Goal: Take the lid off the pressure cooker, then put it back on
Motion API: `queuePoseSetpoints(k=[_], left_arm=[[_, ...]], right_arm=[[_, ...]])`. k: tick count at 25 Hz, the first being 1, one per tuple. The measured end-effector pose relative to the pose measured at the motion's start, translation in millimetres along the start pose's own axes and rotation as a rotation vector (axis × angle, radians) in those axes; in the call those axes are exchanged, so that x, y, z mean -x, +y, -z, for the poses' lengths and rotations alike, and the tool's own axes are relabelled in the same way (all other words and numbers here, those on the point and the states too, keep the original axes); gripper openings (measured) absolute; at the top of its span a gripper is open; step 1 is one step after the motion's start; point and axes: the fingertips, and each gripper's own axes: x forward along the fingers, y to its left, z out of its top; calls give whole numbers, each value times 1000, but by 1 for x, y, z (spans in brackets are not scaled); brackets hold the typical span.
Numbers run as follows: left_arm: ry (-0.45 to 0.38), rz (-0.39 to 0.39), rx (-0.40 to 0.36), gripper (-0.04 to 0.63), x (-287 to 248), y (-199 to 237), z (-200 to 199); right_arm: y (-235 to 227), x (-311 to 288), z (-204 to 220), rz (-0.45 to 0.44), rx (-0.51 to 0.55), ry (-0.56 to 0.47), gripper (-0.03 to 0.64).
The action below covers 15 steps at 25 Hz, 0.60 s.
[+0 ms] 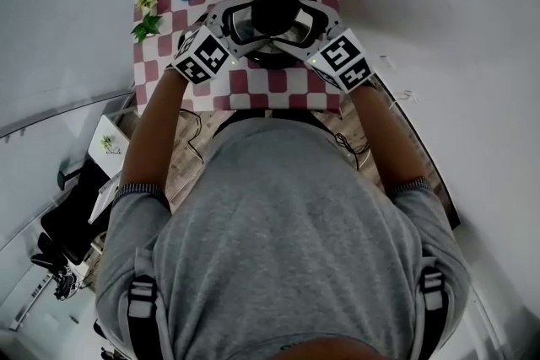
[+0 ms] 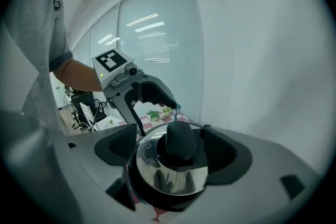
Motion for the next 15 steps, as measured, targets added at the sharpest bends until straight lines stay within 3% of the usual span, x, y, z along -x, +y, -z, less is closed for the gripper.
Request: queuePoseSetpoints(k=[8, 15], left_arm=[[120, 169, -174, 357, -23, 5, 10], [200, 316, -267, 357, -35, 8, 18]], right_arm=[[-1, -27, 16, -29, 6, 180, 405], [-8, -41, 28, -37, 2, 316, 405]])
